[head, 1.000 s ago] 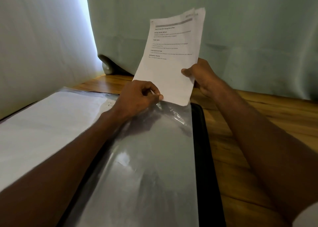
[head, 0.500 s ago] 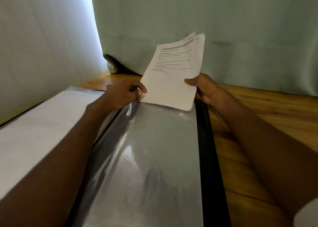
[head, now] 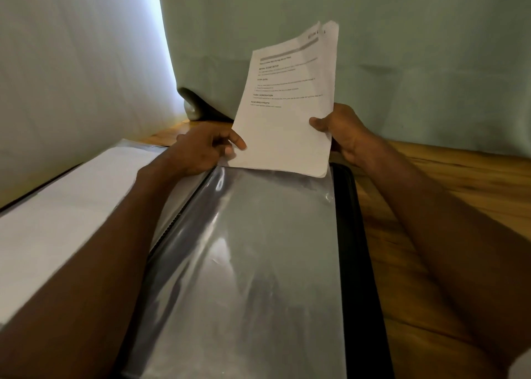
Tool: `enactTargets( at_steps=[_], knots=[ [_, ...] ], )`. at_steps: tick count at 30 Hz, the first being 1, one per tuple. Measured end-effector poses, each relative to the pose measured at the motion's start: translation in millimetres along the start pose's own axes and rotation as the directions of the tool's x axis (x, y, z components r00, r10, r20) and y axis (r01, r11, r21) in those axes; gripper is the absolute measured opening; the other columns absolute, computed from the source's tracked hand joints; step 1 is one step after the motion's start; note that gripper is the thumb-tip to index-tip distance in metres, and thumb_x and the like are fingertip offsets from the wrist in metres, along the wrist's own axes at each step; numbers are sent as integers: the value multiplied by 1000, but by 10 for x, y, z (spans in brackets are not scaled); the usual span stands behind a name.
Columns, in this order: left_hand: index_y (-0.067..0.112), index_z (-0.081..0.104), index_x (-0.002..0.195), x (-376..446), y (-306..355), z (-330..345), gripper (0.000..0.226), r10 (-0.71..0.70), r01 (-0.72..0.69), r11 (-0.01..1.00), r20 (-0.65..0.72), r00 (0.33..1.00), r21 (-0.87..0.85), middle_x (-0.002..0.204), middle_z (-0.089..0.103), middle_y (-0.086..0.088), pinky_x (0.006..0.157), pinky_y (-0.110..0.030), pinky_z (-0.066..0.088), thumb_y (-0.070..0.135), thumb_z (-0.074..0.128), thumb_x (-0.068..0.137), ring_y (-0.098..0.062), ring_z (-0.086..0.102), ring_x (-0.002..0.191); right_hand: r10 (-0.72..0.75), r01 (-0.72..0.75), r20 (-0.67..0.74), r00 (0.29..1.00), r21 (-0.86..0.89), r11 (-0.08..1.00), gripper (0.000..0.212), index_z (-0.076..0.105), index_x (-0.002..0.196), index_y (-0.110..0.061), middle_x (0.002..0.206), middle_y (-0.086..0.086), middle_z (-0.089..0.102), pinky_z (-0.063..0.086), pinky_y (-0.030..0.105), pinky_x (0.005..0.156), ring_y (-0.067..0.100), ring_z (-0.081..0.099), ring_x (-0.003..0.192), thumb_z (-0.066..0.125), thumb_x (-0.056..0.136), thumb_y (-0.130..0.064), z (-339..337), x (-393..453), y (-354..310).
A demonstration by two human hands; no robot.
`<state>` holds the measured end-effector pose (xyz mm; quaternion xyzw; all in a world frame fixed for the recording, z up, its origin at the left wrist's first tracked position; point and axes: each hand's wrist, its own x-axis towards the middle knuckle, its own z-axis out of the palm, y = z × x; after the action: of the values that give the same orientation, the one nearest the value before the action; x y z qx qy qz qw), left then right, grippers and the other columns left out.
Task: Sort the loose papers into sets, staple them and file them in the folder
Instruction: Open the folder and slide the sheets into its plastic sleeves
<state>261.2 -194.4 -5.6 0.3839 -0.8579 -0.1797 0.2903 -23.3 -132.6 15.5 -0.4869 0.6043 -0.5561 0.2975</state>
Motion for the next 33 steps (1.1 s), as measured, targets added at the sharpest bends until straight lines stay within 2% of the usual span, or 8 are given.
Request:
enactTargets(
  at_steps=[4,9,13,16,19,23,28,33],
  knots=[
    [30,81,99,-8,17,4,10,34,-34,999,67,997,-4,104,76,16,111,-53,43,23,75,94,-4,65,102,-47,47,3,999,-63,997,45,52,143,2,141,18,59,47,41,110,32,58,127,62,99,0,38,9,-76],
    [36,77,87,-38,69,64,8,58,-69,995,144,988,71,98,75,13,104,-63,42,39,79,79,-18,67,100,-71,71,5,997,-102,992,43,51,142,3,140,18,58,48,31,104,31,57,125,60,99,2,66,-5,-105],
    [24,76,86,6,16,52,5,72,-69,997,90,993,-43,91,75,9,96,-41,50,22,81,88,-8,66,90,-116,114,-6,993,-153,982,42,52,141,1,129,8,59,49,10,75,20,57,108,59,100,0,56,-17,-146],
    [17,75,87,2,26,26,7,87,-82,989,37,996,-126,88,76,2,88,-27,49,11,77,90,-4,64,82,-149,145,-4,989,-194,970,42,51,143,-3,136,10,60,48,23,92,22,58,113,58,101,-3,27,-4,-147],
    [25,77,88,8,19,5,6,74,-72,995,25,997,-74,92,77,6,95,-31,50,20,78,91,-4,68,86,-156,155,16,988,-221,963,43,50,144,-4,129,7,60,48,20,89,19,56,111,59,102,-5,50,-17,-148],
    [29,81,90,10,-25,-47,4,-19,19,1000,22,1000,-2,99,78,14,111,-48,44,32,79,90,-3,68,101,-195,194,22,981,-273,942,37,55,138,-2,113,3,58,43,2,55,16,56,98,58,101,-4,101,-6,-174],
    [33,82,84,-17,-34,-89,3,-47,45,999,65,997,29,92,77,21,111,-52,43,31,84,84,0,67,97,-259,253,17,966,-299,920,34,57,135,-6,112,4,60,46,4,58,10,57,87,56,101,-3,76,17,-226],
    [31,79,81,12,-25,-75,7,-43,43,999,-48,998,8,94,77,14,113,-53,40,28,80,88,-9,68,102,-396,389,54,917,-347,853,34,61,131,-8,109,4,63,43,0,61,5,59,83,53,100,-1,98,-7,-325]
  ],
)
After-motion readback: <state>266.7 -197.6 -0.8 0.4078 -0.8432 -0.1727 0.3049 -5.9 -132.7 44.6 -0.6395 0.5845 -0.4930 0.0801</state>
